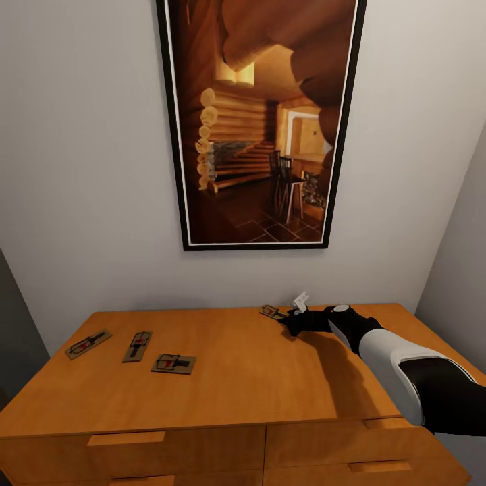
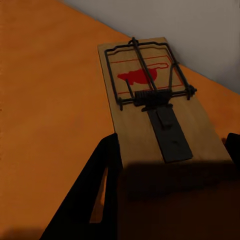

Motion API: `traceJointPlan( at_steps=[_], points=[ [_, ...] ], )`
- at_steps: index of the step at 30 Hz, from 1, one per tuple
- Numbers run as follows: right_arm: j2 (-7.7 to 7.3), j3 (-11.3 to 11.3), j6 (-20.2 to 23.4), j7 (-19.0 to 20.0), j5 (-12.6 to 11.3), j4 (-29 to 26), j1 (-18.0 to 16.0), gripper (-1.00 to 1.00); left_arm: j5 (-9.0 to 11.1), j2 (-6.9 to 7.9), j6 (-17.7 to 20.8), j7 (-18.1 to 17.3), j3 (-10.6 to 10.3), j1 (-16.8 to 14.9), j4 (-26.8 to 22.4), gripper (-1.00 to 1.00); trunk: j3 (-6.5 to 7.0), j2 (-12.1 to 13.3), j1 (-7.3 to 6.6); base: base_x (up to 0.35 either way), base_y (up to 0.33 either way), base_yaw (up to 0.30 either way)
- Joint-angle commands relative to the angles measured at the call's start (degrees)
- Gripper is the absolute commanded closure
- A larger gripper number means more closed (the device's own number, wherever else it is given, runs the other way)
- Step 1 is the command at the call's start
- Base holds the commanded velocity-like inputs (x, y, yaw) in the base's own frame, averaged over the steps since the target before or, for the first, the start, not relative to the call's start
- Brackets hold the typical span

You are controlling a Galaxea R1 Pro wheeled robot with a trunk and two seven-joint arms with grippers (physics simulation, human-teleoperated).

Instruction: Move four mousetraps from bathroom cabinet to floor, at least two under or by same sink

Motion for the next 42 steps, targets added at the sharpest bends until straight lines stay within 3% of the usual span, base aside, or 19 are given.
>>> traceJointPlan(
  at_steps=[1,7,24,42],
  points=[
    [0.12,-0.13,3.46,-0.13,0.20,-3.24,0.01,1.00,0.00,0.08,0.00,0.00,-0.01,-0.01,0.01,-1.00,-0.01,0.01,0.01,0.000,0.000,0.000],
    [0.03,-0.06,7.07,-0.13,0.20,-7.31,0.05,1.00,0.00,0.08,0.00,0.00,-0.01,-0.01,0.01,-1.00,-0.01,0.01,0.01,0.000,0.000,0.000],
    [0.01,-0.05,7.60,-0.13,0.20,-7.97,0.01,1.00,0.00,0.08,0.00,0.00,-0.01,-0.01,0.01,-1.00,-0.01,0.01,0.01,-0.019,0.000,0.000],
    [0.10,-0.06,9.80,-0.13,0.20,-10.40,0.03,1.00,0.00,-0.01,0.00,0.00,-0.01,-0.01,0.01,-1.00,-0.01,0.01,0.01,-0.239,0.076,0.000]
  ],
)
